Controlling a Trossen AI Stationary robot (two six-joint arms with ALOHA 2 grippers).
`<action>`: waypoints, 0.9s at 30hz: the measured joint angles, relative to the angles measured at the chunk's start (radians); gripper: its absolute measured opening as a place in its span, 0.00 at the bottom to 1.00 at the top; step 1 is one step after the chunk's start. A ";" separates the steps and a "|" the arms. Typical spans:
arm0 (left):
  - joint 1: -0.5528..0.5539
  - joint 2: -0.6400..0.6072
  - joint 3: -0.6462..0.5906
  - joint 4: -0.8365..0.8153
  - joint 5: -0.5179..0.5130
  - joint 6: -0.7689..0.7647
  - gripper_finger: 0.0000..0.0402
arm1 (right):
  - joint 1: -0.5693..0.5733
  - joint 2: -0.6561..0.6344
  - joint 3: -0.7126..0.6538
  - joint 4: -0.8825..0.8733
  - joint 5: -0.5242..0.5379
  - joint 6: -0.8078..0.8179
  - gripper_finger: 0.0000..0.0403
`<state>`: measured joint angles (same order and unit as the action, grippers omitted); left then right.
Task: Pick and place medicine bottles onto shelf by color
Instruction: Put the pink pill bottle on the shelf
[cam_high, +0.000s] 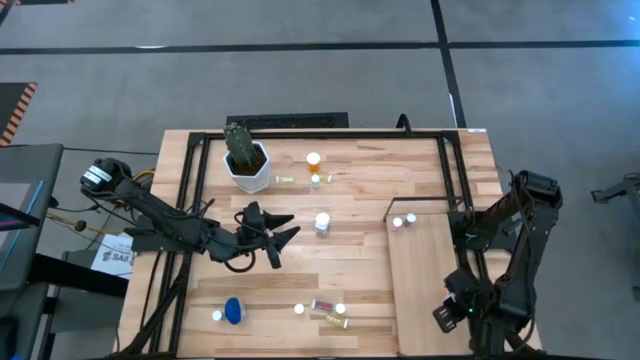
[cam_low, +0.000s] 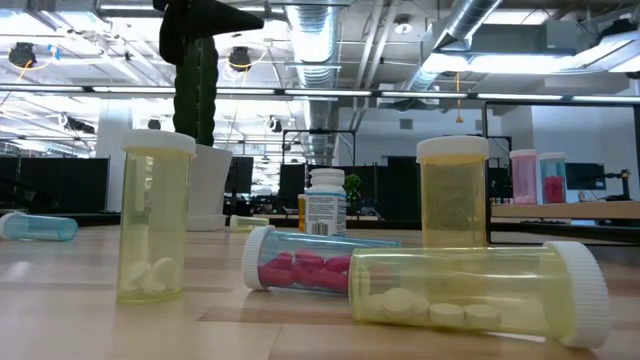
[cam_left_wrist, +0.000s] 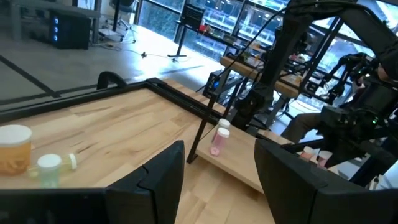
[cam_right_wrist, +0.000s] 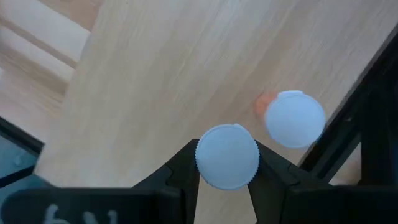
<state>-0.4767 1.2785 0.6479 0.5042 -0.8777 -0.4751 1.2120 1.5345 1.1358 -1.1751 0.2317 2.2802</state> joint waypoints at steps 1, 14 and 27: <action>0.000 0.000 0.000 -0.001 0.000 0.000 0.45 | 0.000 0.006 0.000 -0.002 0.000 -0.002 0.33; 0.000 0.000 0.000 -0.008 -0.001 -0.002 0.45 | -0.035 0.016 0.005 0.022 -0.006 -0.180 0.33; 0.000 0.000 0.000 -0.006 -0.001 -0.027 0.45 | -0.201 0.016 0.006 -0.137 0.006 -0.546 0.33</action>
<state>-0.4763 1.2785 0.6479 0.4980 -0.8791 -0.5020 1.0114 1.5501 1.1416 -1.3125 0.2379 1.7345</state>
